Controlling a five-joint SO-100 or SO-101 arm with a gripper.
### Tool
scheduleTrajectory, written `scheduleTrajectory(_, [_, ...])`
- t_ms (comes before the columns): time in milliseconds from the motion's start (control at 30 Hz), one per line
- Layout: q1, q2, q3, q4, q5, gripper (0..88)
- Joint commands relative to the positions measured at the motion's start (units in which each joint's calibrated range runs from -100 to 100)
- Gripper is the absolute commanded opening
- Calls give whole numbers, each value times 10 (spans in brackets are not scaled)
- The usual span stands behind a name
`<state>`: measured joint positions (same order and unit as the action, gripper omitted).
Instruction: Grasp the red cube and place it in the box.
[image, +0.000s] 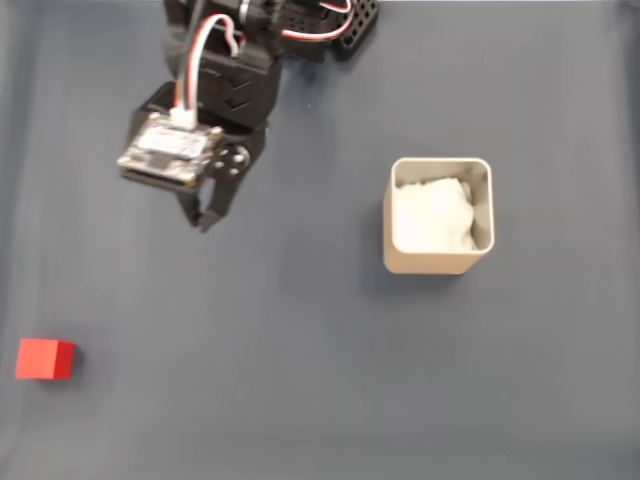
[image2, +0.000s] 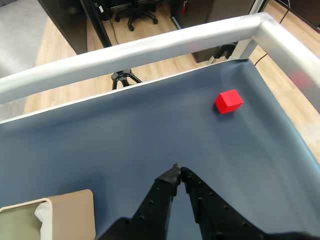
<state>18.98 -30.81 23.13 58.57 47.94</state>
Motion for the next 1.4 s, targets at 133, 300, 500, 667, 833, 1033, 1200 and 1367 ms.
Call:
scheduleTrajectory(133, [38,106,-183,47,3,2])
scheduleTrajectory(300, [63,178,-265,56,4,2])
scheduleTrajectory(500, [87,248,-339,57,7,2])
scheduleTrajectory(667, [103,302,-394,57,9,2])
scheduleTrajectory(833, [114,354,-444,57,11,5])
scheduleTrajectory(1033, [118,400,-488,57,14,31])
scheduleTrajectory(1200, [122,441,-535,60,5,89])
scheduleTrajectory(1367, [130,481,-579,59,0,164])
